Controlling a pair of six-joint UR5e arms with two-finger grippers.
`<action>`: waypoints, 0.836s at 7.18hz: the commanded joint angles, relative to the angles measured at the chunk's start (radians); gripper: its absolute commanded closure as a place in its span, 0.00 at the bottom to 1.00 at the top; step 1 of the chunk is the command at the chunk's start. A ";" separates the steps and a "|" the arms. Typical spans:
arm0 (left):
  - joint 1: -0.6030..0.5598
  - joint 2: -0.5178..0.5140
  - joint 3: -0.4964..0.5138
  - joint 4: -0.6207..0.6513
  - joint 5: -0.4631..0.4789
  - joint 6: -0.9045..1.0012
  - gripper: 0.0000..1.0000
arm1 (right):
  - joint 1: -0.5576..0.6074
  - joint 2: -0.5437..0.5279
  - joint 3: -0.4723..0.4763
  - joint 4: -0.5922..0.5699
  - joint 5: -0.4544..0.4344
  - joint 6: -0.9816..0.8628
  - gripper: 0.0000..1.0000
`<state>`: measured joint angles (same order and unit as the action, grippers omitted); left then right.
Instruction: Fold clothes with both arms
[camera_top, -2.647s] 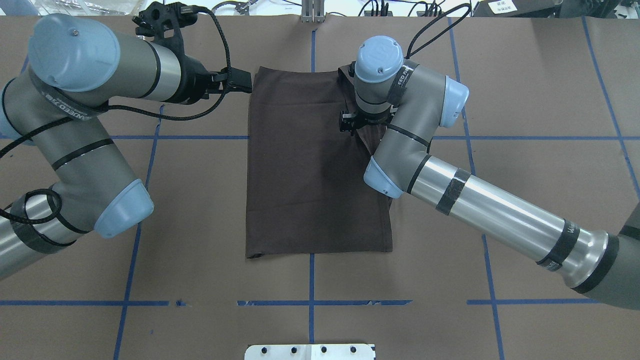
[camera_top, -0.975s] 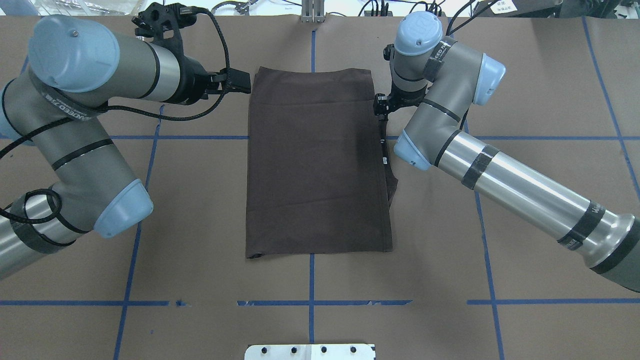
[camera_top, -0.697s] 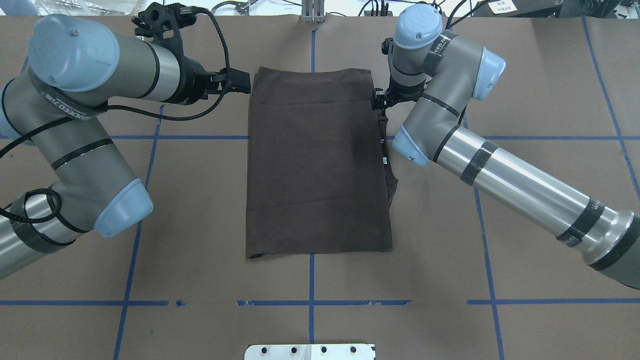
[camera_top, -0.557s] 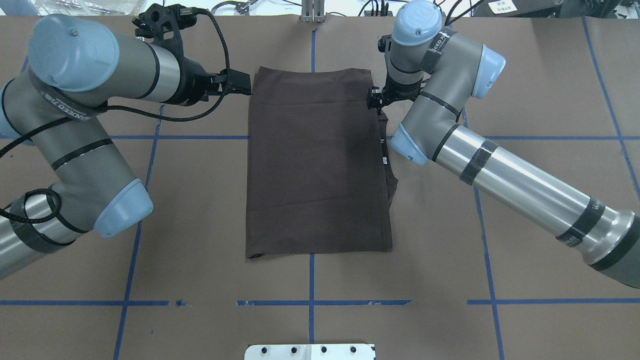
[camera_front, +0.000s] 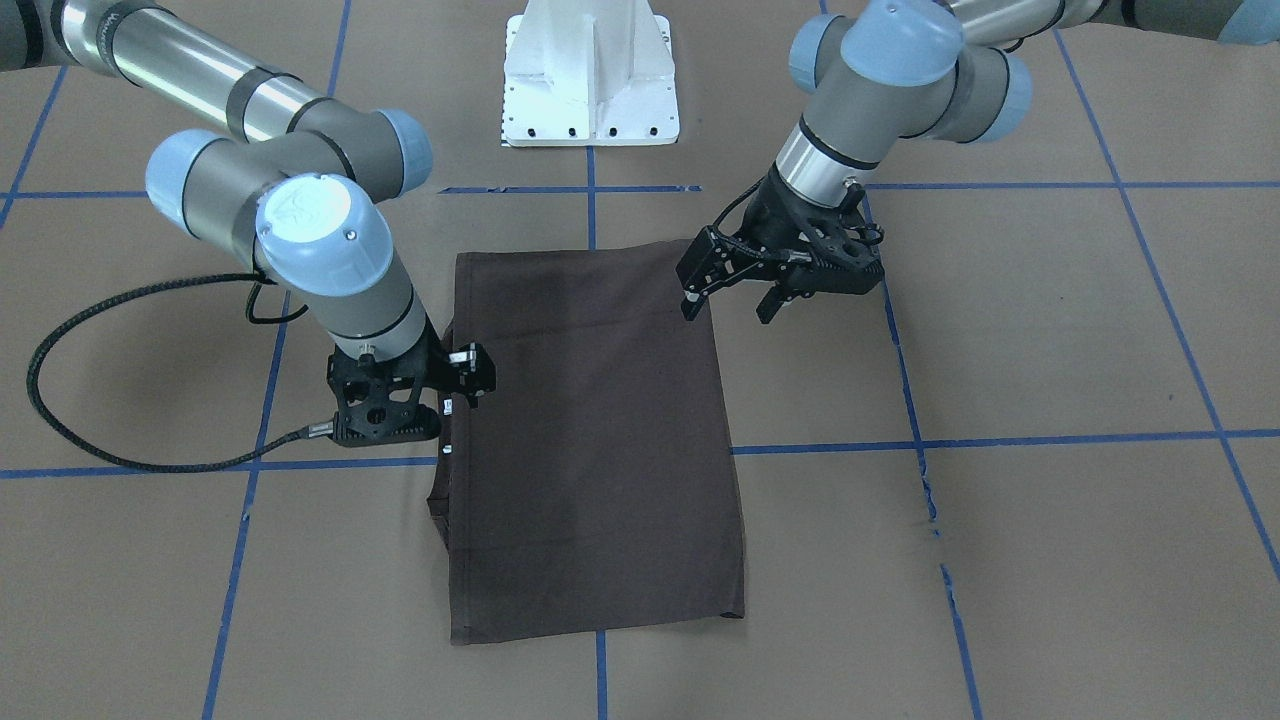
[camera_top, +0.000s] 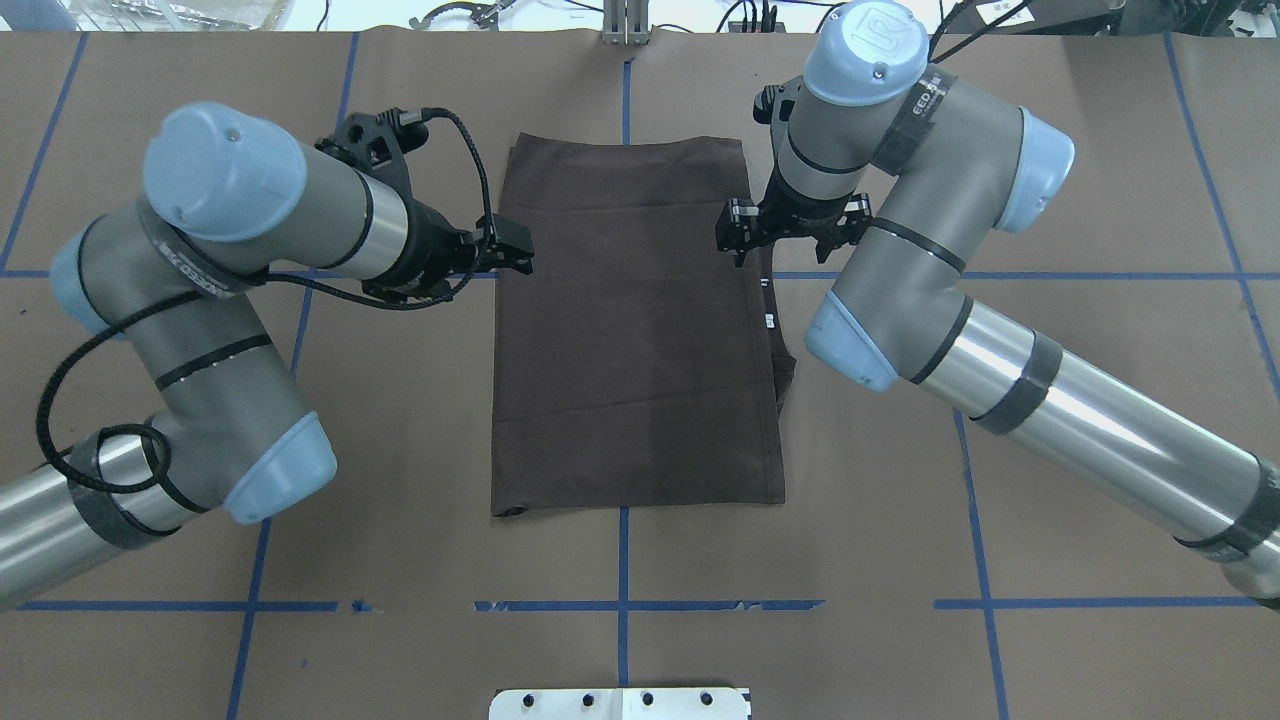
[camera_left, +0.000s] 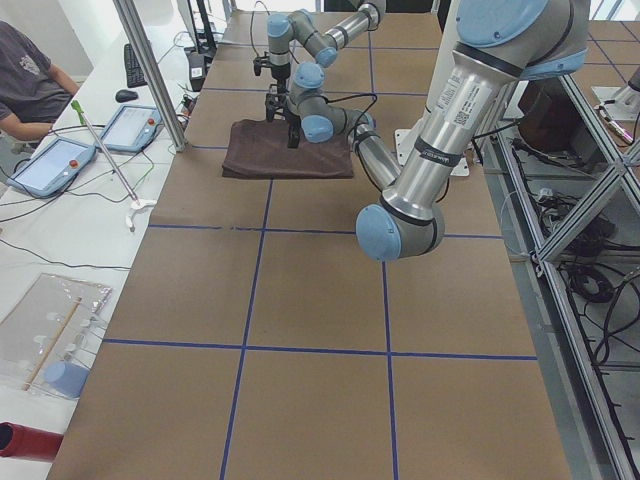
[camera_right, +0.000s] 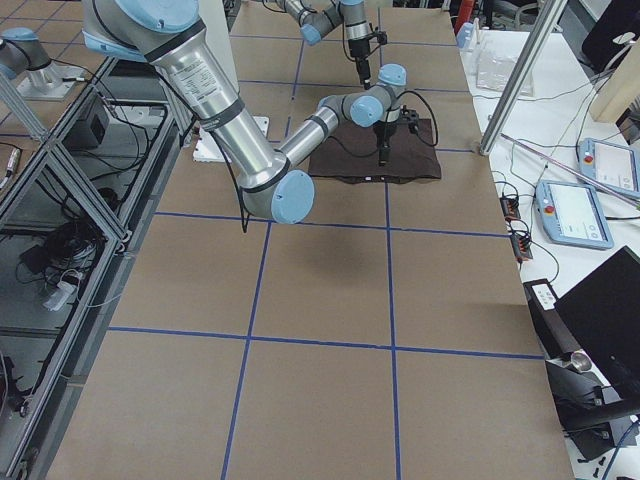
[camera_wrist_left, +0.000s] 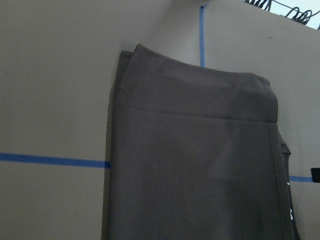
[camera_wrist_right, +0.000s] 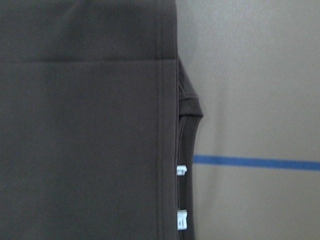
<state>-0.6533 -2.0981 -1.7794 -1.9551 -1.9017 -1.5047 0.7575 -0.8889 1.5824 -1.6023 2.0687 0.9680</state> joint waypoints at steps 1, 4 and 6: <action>0.101 0.025 -0.006 0.008 0.090 -0.277 0.04 | -0.041 -0.059 0.145 -0.027 0.008 0.130 0.00; 0.276 0.046 -0.040 0.151 0.243 -0.440 0.01 | -0.067 -0.101 0.208 -0.022 0.005 0.182 0.00; 0.302 0.052 -0.041 0.159 0.250 -0.446 0.01 | -0.072 -0.101 0.205 -0.021 0.005 0.195 0.00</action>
<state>-0.3722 -2.0488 -1.8168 -1.8098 -1.6617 -1.9407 0.6887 -0.9882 1.7877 -1.6237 2.0742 1.1555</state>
